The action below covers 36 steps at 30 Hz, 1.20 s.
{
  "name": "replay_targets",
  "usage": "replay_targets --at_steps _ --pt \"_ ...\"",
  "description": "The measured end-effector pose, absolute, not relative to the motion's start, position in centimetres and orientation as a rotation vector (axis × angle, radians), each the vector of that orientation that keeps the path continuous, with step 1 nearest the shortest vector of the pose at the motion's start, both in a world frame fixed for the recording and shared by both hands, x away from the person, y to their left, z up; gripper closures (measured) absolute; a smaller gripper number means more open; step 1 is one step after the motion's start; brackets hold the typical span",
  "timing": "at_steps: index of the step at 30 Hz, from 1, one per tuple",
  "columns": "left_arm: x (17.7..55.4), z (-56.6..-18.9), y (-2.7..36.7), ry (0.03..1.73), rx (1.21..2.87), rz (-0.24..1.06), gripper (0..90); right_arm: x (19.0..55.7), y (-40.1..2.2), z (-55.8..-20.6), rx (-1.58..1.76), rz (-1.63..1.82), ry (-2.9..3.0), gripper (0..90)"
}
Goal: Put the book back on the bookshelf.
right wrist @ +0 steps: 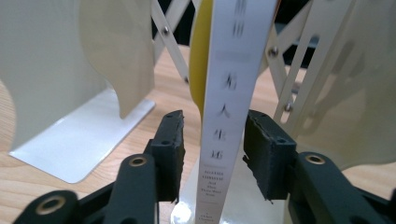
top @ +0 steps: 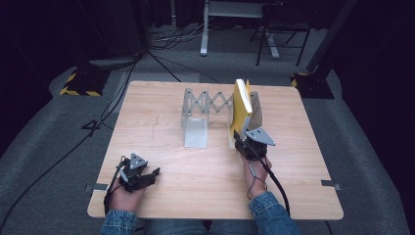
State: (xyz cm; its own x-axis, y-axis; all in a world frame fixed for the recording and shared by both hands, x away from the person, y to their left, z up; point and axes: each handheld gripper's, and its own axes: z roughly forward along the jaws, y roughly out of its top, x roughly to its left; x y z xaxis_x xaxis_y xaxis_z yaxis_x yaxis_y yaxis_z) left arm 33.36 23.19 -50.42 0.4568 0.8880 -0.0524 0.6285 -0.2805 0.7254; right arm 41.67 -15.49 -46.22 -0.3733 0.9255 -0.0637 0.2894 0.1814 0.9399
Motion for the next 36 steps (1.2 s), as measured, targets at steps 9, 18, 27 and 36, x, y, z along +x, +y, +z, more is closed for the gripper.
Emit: replay_targets --at_steps 9,18,27,36 --pt "33.3 -50.4 23.5 1.266 2.011 0.465 42.1 39.7 -17.5 -43.5 1.065 1.274 1.8 54.3" --pt "33.1 -50.4 23.8 1.242 2.033 0.462 38.0 37.6 -21.3 -41.4 0.979 1.314 1.919 49.5" --pt "33.3 -50.4 23.6 1.229 2.066 0.486 34.1 36.0 -25.0 -40.6 1.005 1.333 1.989 45.7" --pt "33.3 -50.5 23.5 1.227 2.062 0.483 32.9 35.0 -29.2 -41.3 1.102 1.302 2.024 42.2"
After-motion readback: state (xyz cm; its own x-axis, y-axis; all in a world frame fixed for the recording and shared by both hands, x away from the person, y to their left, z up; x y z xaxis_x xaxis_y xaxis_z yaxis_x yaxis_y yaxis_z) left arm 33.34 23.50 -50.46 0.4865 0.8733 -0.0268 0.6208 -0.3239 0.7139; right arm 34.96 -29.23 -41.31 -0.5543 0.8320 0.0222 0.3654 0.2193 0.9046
